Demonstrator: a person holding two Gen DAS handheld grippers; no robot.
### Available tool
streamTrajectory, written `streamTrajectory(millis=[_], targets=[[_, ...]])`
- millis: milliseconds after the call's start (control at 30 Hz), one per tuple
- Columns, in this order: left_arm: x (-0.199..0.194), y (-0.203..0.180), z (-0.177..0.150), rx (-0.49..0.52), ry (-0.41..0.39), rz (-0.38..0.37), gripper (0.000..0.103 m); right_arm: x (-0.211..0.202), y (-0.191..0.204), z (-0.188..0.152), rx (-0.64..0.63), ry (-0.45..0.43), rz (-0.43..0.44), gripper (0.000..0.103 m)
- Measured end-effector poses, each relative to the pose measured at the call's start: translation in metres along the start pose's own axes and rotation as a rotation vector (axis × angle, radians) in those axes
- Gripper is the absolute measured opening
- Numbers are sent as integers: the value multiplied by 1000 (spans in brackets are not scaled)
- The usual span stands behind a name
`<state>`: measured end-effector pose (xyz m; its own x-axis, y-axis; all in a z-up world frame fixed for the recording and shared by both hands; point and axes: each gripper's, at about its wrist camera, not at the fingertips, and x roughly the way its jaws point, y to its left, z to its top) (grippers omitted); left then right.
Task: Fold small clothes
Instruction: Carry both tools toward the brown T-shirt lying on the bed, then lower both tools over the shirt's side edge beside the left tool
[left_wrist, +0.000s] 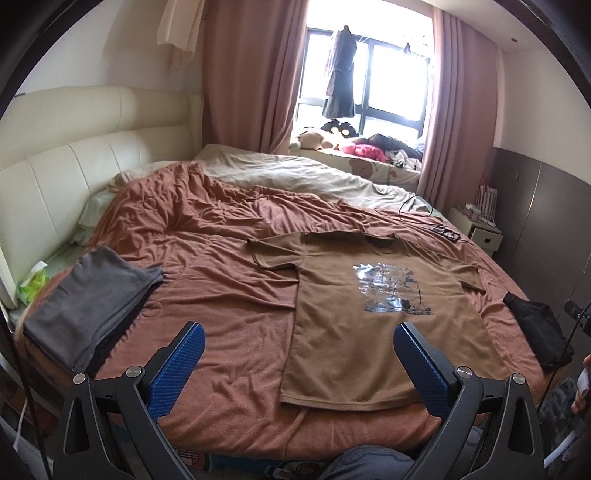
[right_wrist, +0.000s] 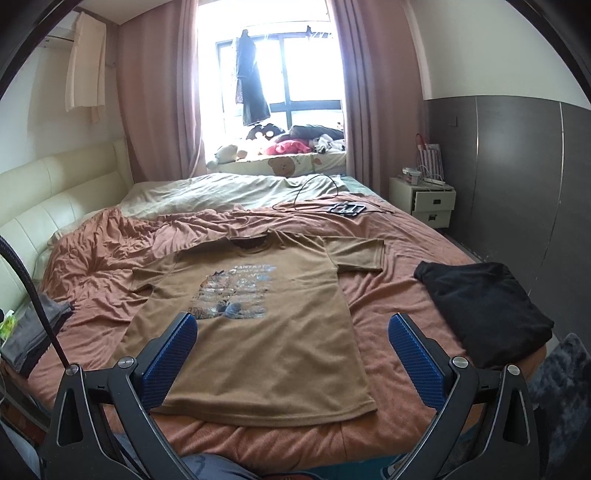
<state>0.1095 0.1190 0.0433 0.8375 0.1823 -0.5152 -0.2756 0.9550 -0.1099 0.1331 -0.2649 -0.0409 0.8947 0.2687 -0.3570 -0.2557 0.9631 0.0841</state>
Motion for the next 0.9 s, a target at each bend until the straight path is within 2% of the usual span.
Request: streamTrajectory(millis=[133,300,600,667,800,900], targets=[[18,8,9,-2,15,37,103,21,5,4,-23,10,18,103],[46,13,23,53,79,115,103,46,14,18,-62,44,17,103],[91,24,50,59,167,149,103,81,22,46,-91,95,72,103],[101,26,57,56,187,163,103,86,21,51,-96,91,66,103],[117,36,70,22,192,120,103,97,27,60,-98,82,40,103],[129,45,81,21,203,144,103,108,36,67,-97,88,49,103]])
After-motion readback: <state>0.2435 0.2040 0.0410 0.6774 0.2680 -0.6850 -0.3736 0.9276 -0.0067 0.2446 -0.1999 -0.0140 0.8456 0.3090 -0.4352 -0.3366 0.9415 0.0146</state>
